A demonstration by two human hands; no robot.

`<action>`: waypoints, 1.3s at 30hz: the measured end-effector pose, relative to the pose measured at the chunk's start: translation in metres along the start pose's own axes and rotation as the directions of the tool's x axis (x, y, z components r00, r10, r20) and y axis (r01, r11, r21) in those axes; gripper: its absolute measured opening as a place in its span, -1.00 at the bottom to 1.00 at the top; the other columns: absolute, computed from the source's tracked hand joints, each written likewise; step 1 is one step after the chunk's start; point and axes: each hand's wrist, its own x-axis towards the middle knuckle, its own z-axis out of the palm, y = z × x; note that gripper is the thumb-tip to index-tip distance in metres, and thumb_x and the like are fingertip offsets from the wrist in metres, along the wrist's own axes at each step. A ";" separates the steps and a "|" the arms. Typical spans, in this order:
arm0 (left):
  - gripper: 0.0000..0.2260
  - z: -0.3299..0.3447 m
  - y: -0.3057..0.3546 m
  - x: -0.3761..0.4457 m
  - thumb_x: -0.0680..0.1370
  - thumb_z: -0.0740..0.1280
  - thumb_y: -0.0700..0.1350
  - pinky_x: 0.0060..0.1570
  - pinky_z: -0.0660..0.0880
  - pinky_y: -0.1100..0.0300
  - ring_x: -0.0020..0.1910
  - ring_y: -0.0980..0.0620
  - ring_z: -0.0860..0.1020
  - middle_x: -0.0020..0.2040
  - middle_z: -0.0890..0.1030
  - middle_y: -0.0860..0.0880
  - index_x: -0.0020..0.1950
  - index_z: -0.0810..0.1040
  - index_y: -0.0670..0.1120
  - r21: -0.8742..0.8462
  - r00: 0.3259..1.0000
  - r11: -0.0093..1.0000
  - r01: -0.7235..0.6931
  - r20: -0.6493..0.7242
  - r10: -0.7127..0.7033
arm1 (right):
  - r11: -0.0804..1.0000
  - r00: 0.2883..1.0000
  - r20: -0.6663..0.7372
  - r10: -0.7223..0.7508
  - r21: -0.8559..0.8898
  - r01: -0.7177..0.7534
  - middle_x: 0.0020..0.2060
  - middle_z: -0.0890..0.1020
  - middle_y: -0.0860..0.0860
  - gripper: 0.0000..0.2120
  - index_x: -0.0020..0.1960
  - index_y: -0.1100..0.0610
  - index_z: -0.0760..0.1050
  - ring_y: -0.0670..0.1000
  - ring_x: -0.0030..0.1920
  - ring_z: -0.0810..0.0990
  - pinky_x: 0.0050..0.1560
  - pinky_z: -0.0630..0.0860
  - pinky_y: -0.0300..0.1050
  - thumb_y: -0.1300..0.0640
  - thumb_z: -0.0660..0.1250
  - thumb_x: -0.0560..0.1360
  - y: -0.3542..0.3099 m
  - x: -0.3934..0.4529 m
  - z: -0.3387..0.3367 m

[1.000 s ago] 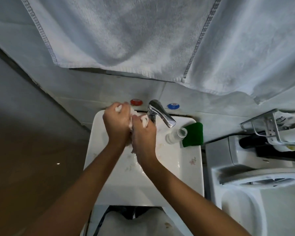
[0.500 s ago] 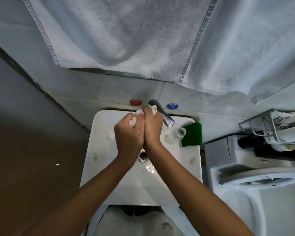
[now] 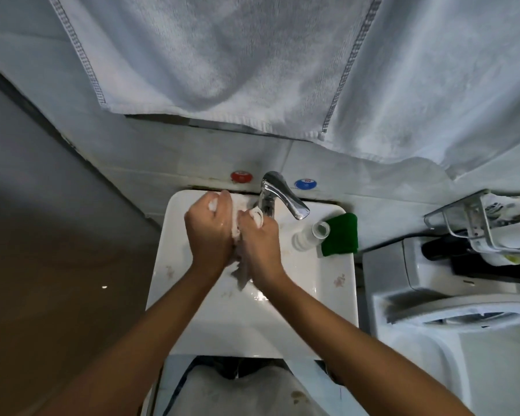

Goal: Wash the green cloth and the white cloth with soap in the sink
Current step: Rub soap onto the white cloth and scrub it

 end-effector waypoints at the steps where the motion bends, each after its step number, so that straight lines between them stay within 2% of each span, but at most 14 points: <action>1: -0.65 0.003 0.002 -0.011 0.54 0.25 -0.10 -0.42 0.28 0.12 -0.49 0.09 0.32 -0.51 0.35 -0.02 -0.43 0.29 -0.09 0.025 1.000 1.000 -0.004 0.015 0.003 | 1.000 1.000 -0.020 -0.020 0.001 0.020 -0.33 0.57 0.05 -0.82 -0.21 0.10 0.47 0.17 -0.21 0.61 -0.15 0.59 0.08 0.10 0.25 0.55 -0.002 0.009 -0.003; 3: -0.67 0.012 0.011 -0.033 0.54 0.24 -0.05 -0.42 0.34 0.13 -0.48 0.05 0.39 -0.49 0.42 -0.03 -0.40 0.37 -0.14 0.080 0.998 0.997 -0.023 0.067 0.018 | 0.996 0.993 -0.115 0.025 0.090 -0.015 -0.39 0.51 0.04 -0.82 -0.23 0.12 0.44 0.08 -0.32 0.54 -0.25 0.49 -0.08 0.12 0.25 0.55 -0.008 0.025 -0.003; 5: -0.67 0.014 0.014 -0.031 0.54 0.24 -0.04 -0.44 0.35 0.18 -0.49 0.12 0.39 -0.50 0.41 0.03 -0.41 0.35 -0.08 0.029 0.999 1.000 0.002 0.052 -0.004 | 0.992 0.989 -0.142 0.046 0.123 -0.028 -0.34 0.57 0.08 -0.82 -0.16 0.14 0.48 0.09 -0.27 0.59 -0.17 0.55 -0.05 0.04 0.26 0.53 -0.004 0.024 0.001; 8: -0.67 0.002 0.004 0.001 0.52 0.28 0.04 -0.35 0.42 0.09 -0.43 0.11 0.42 -0.46 0.45 0.02 -0.40 0.37 -0.05 0.032 0.996 0.996 0.082 0.034 -0.083 | 0.997 0.997 0.012 0.077 0.024 -0.077 -0.08 0.66 0.11 -0.83 -0.06 0.08 0.51 0.14 -0.03 0.65 0.09 0.58 0.12 -0.01 0.25 0.56 0.013 0.007 -0.003; 11: -0.72 -0.017 -0.006 0.010 0.52 0.34 0.05 -0.21 0.53 -0.10 -0.31 0.00 0.55 -0.33 0.59 -0.07 -0.28 0.50 -0.11 0.064 0.970 0.986 0.153 0.181 -0.162 | 0.994 0.986 0.152 0.069 -0.096 -0.055 -0.06 0.65 0.14 -0.86 -0.07 0.08 0.50 0.05 -0.11 0.64 0.00 0.59 0.02 0.04 0.24 0.59 0.009 0.005 -0.023; 13: -0.71 -0.029 -0.002 0.010 0.51 0.33 0.10 -0.21 0.53 -0.08 -0.30 0.02 0.55 -0.32 0.59 -0.06 -0.26 0.51 -0.09 0.116 0.953 0.990 0.083 0.283 -0.113 | 0.993 0.982 0.188 -0.004 -0.114 0.026 -0.07 0.66 0.21 -0.84 -0.08 0.19 0.51 0.03 -0.17 0.62 -0.05 0.59 0.01 0.12 0.25 0.59 0.002 0.010 -0.038; 16: -0.60 -0.050 0.005 0.015 0.48 0.12 0.29 -0.25 0.50 0.04 -0.27 -0.03 0.58 -0.30 0.60 0.00 -0.22 0.49 -0.01 0.285 0.870 0.955 -0.081 0.488 -0.072 | 0.884 0.943 0.289 -0.167 -0.380 0.273 -0.29 0.58 -0.02 -0.87 -0.18 0.09 0.49 -0.09 -0.28 0.53 -0.20 0.48 -0.15 0.15 0.31 0.55 -0.001 0.017 -0.058; 20: -0.83 -0.064 0.017 0.017 0.51 0.06 0.09 -0.36 0.41 0.05 -0.29 -0.10 0.53 -0.28 0.50 0.10 -0.15 0.34 0.04 0.430 0.670 0.712 -0.556 0.739 0.077 | 0.681 0.884 0.416 -0.213 -0.586 0.440 -0.08 0.59 -0.08 -0.87 -0.03 -0.03 0.48 -0.04 -0.11 0.57 -0.21 0.47 -0.16 0.09 0.39 0.46 -0.005 0.021 -0.080; 23: -0.83 -0.068 0.032 0.018 0.50 0.18 0.14 -0.22 0.47 0.03 -0.23 0.05 0.53 -0.22 0.57 0.09 -0.04 0.45 0.09 0.499 0.633 0.767 -0.403 0.757 -0.160 | 0.548 0.863 0.491 -0.118 -0.692 0.469 -0.04 0.56 -0.06 -0.60 0.27 -0.03 0.44 -0.14 -0.25 0.49 -0.33 0.33 -0.28 0.04 0.39 0.45 -0.013 0.022 -0.089; 27: -0.78 -0.073 0.039 0.022 0.47 0.36 0.09 -0.27 0.54 0.14 -0.27 0.11 0.58 -0.18 0.58 0.14 0.06 0.39 0.18 0.569 0.513 0.751 -0.334 0.778 -0.362 | 0.415 0.852 0.520 0.058 -0.789 0.453 -0.32 0.56 -0.08 -0.83 -0.11 0.07 0.58 -0.12 -0.37 0.50 -0.33 0.45 -0.17 -0.03 0.38 0.44 -0.022 0.022 -0.093; 29: -0.66 -0.071 0.036 0.019 0.46 0.39 0.07 -0.25 0.61 0.12 -0.26 0.09 0.59 -0.09 0.55 0.12 0.15 0.35 0.19 0.660 0.427 0.672 -0.336 0.743 -0.515 | 0.390 0.841 0.520 0.146 -0.812 0.434 -0.29 0.60 -0.05 -0.76 -0.12 0.10 0.60 -0.08 -0.32 0.55 -0.29 0.46 -0.16 -0.08 0.39 0.44 -0.021 0.020 -0.092; 32: -0.76 -0.062 0.024 0.011 0.44 0.37 0.03 -0.11 0.56 0.09 -0.16 0.03 0.58 -0.04 0.59 0.02 0.07 0.51 0.02 0.674 0.384 0.480 -0.562 0.726 -0.571 | 0.335 0.830 0.537 0.147 -0.817 0.469 -0.19 0.61 -0.01 -0.73 -0.06 0.11 0.59 -0.01 -0.17 0.56 -0.22 0.44 -0.15 -0.09 0.40 0.43 -0.014 0.016 -0.089; 35: -0.80 -0.062 0.011 0.011 0.42 0.38 0.03 -0.06 0.49 0.09 -0.09 0.02 0.55 -0.06 0.62 0.03 0.00 0.60 0.01 0.686 0.431 0.530 -0.499 0.727 -0.535 | 0.471 0.853 0.509 0.117 -0.784 0.404 -0.32 0.55 -0.10 -0.79 -0.06 0.14 0.57 -0.13 -0.34 0.50 -0.36 0.40 -0.25 -0.01 0.39 0.44 -0.010 0.015 -0.090; 39: -0.87 -0.068 -0.001 0.015 0.43 0.39 -0.13 -0.15 0.43 0.14 -0.10 -0.06 0.53 -0.11 0.59 -0.03 -0.05 0.56 -0.12 0.566 0.453 0.801 -0.194 0.776 -0.439 | 0.738 0.894 0.445 0.047 -0.619 0.269 -0.34 0.56 -0.07 -0.94 -0.16 0.07 0.50 -0.13 -0.40 0.50 -0.37 0.42 -0.29 0.16 0.37 0.46 -0.002 0.017 -0.087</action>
